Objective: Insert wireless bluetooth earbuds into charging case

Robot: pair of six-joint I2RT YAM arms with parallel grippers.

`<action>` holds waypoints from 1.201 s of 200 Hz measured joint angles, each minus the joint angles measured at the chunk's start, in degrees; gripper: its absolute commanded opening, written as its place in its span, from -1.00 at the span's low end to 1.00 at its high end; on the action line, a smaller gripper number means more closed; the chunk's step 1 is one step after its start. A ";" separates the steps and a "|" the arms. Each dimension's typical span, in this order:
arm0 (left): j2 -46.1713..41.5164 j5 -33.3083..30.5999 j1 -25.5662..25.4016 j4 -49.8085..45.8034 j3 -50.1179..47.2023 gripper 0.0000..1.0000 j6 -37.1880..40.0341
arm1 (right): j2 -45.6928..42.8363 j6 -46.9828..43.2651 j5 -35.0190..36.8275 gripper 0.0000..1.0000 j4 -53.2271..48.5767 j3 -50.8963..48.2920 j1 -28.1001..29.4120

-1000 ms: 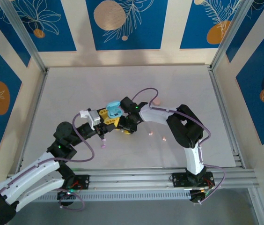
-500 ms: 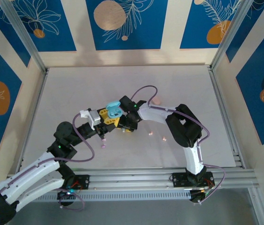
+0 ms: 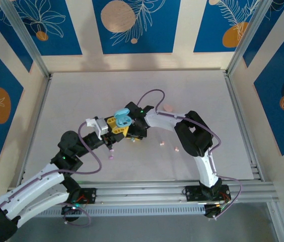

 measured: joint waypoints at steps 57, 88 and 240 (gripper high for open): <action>0.37 -0.02 0.02 0.00 0.00 -0.54 0.00 | 1.99 -4.15 2.86 -0.41 -4.59 3.67 0.96; 0.37 -0.02 0.02 0.00 0.00 -0.54 0.00 | 2.60 -5.88 3.76 -0.49 -6.14 4.66 1.09; 0.37 -0.20 0.00 0.00 0.00 -0.54 0.00 | 5.31 -8.76 4.98 -0.42 -11.52 9.53 1.16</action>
